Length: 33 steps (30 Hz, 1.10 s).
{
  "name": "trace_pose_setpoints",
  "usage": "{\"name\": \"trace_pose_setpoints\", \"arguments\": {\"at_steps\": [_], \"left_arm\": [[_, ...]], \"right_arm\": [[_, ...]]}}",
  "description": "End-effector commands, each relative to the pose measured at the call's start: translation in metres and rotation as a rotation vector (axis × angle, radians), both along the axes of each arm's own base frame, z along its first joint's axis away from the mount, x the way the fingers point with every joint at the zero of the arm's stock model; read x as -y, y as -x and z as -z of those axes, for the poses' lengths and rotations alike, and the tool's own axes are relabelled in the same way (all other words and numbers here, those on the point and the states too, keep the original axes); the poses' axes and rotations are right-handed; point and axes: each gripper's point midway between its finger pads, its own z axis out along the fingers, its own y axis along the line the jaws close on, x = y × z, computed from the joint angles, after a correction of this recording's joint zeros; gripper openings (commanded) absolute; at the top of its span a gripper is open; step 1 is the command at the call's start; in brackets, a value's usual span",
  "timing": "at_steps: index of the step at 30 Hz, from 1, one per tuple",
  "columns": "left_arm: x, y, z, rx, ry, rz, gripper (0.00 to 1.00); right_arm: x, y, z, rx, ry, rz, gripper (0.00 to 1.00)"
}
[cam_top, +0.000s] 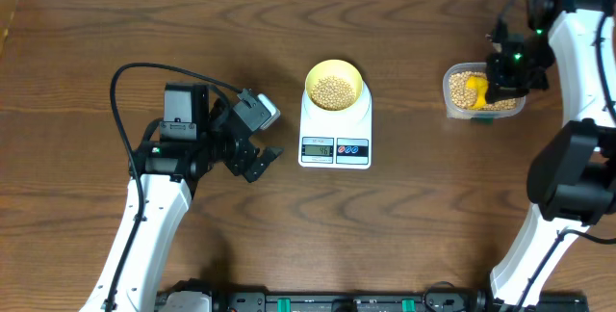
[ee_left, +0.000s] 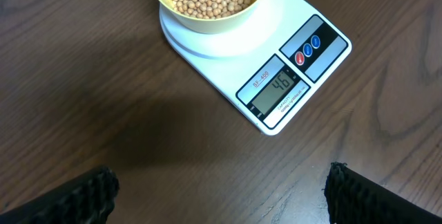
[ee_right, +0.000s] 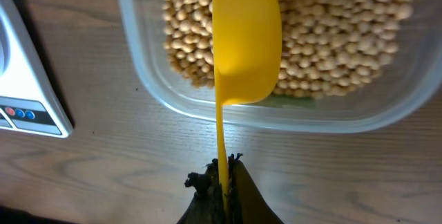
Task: Scoop item into bowl and weigh 50g on scale
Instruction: 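Return the scoop right and dip it into the soybean tub, then lift the filled scoop and move it left over the bowl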
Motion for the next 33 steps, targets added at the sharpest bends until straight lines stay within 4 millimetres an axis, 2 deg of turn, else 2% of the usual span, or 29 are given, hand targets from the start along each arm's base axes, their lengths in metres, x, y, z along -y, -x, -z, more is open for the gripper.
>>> {"name": "trace_pose_setpoints", "arguments": {"at_steps": [1, 10, 15, 24, 33], "left_arm": [[-0.002, -0.001, 0.002, 0.003, -0.013, 0.007, 0.98], [-0.002, -0.001, 0.002, 0.003, -0.013, 0.007, 0.97], [-0.002, -0.001, 0.002, 0.003, -0.013, 0.007, 0.97], [-0.002, -0.001, 0.002, 0.003, -0.013, 0.007, 0.98], [-0.002, -0.001, 0.002, 0.003, -0.013, 0.007, 0.98]], "right_arm": [[0.004, -0.005, -0.013, 0.060, -0.052, 0.025, 0.01], [0.014, -0.014, -0.050, 0.207, -0.208, 0.109, 0.01], [0.007, -0.017, -0.066, 0.271, -0.316, 0.100, 0.01], [-0.030, -0.035, -0.082, 0.351, -0.447, 0.043, 0.01], [-0.098, -0.047, -0.085, 0.365, -0.472, -0.075, 0.01]]}}
